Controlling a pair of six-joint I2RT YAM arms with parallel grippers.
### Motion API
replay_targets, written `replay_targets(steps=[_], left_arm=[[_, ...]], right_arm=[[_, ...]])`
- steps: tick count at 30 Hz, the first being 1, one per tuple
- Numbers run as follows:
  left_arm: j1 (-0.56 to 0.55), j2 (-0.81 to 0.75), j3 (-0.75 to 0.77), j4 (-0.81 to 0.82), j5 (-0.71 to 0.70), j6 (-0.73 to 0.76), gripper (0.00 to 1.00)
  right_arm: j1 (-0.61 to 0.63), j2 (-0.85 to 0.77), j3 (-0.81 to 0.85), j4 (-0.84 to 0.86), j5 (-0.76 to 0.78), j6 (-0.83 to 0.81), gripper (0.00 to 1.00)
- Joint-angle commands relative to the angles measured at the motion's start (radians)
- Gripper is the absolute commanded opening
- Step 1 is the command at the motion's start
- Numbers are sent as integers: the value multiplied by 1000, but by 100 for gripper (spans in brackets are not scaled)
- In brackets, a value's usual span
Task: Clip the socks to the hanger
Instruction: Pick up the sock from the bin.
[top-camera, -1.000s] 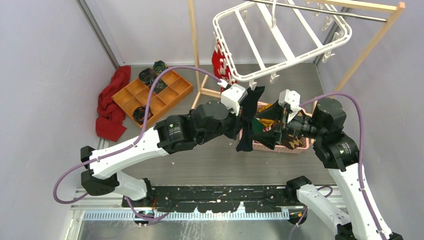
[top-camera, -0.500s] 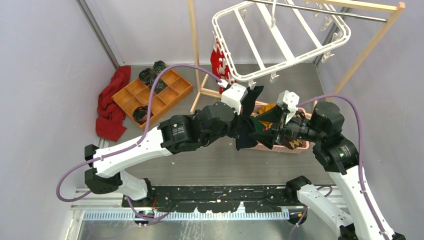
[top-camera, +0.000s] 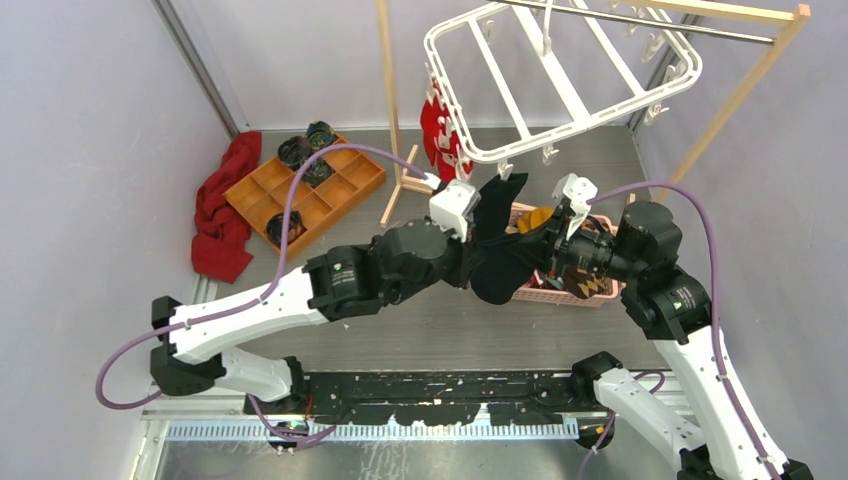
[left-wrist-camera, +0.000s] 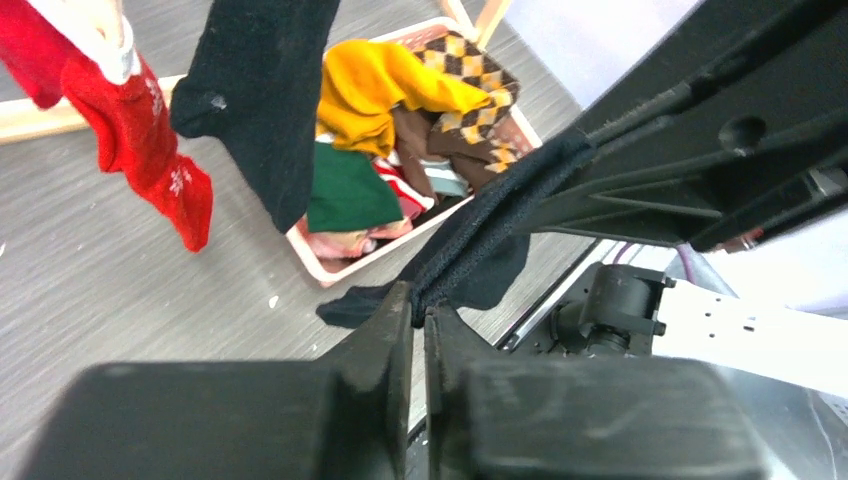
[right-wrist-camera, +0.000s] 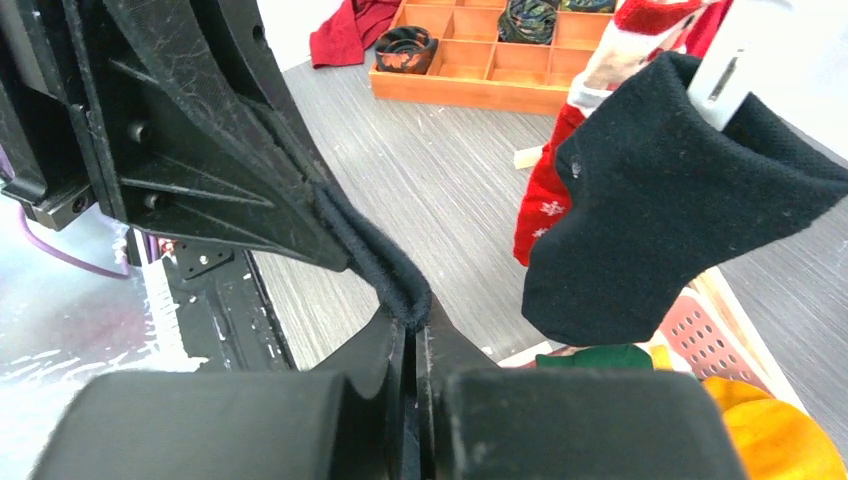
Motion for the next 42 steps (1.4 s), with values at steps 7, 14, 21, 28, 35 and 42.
replay_targets(steps=[7,14,21,28,35,42], left_arm=[[32,-474,-662,810,351,375,76],[41,-560,-817,998,413,512,82],[42,-404,-806,1215,513,519,78],[45,-322,-807,1333,521,499,59],[49,-295,-807,1364,537,473,29],[57,-302,-814,1340,523,474,1]], right_arm=[[-46,-37,6,-65,-212,-209,1],[-57,-41,-18,-76,-405,-343,1],[-56,-32,-35,0,-459,-317,1],[-56,-39,-60,89,-472,-226,1],[-58,-44,-71,117,-460,-192,1],[-66,-50,-69,127,-448,-164,1]])
